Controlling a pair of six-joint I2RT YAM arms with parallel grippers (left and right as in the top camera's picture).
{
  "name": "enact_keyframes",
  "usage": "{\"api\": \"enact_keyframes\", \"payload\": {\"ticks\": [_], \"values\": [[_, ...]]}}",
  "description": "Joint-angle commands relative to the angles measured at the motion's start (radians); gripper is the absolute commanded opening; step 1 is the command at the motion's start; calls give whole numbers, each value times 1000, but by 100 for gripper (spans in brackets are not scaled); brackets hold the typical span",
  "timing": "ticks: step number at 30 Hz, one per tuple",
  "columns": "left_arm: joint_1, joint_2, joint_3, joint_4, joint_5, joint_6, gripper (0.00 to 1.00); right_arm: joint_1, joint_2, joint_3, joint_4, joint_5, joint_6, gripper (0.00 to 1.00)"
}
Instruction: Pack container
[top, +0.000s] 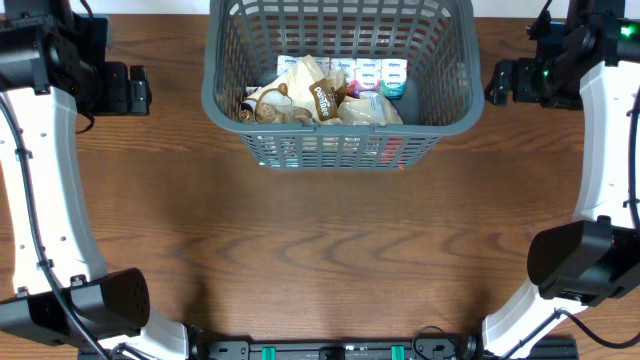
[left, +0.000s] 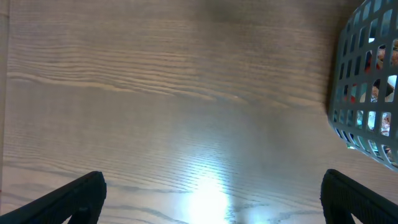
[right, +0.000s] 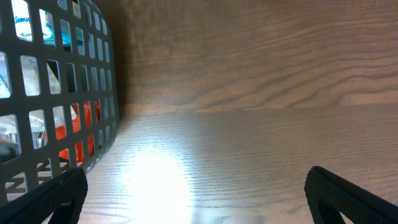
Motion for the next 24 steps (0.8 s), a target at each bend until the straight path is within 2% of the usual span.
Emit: {"api": "enact_keyframes", "payload": {"ticks": [1, 5, 9, 12, 18, 24], "values": [[5, -19, 14, -4, -5, -5, 99, 4, -12, 1, 5, 8, 13, 99], [5, -19, 14, -4, -5, -5, 99, 16, -32, -55, 76, -33, 16, 99], [5, -19, 14, -4, -5, -5, 99, 37, -135, -258, 230, -40, 16, 99], [5, -19, 14, -4, -5, -5, 99, 45, -265, -478, 381, -43, 20, 99], [5, -19, 14, -4, -5, -5, 99, 45, -543, -824, 580, -43, 19, 99], [5, -19, 14, -4, -5, -5, 99, 45, -770, -1037, 661, -43, 27, 99]]}}
